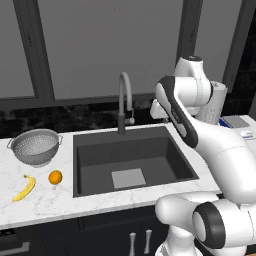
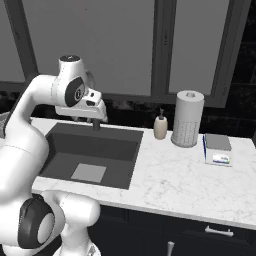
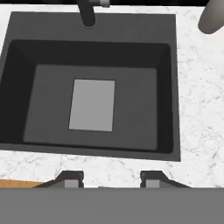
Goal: Put the colander in the sink, put the banana, orange in the colander, and turn on the sink faucet and pour water over the colander.
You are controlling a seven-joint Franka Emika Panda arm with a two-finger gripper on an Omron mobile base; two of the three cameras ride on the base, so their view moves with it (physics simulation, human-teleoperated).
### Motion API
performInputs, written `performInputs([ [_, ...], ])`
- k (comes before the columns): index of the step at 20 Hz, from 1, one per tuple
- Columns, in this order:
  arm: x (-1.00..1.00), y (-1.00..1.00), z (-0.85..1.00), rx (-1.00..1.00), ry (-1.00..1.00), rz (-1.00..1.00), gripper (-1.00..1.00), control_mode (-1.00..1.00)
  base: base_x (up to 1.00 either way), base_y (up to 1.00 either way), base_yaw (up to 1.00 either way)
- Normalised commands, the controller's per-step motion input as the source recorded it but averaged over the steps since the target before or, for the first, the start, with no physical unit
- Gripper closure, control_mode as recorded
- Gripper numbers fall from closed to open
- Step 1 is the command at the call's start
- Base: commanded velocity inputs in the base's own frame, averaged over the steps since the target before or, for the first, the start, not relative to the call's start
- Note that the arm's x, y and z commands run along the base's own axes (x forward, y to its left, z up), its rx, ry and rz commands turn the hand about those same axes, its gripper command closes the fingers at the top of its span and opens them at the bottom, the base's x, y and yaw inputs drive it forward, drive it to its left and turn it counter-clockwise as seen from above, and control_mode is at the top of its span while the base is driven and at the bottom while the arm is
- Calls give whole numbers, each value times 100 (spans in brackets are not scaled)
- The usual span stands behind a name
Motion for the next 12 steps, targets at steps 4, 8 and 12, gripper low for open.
performInputs([
  [4,-30,5,-10,0,0,1,-100,-100,0,0,0],
  [8,-62,22,-21,0,0,0,-100,-100,0,0,0],
  [12,-61,44,-25,1,0,-2,-100,-100,0,0,0],
])
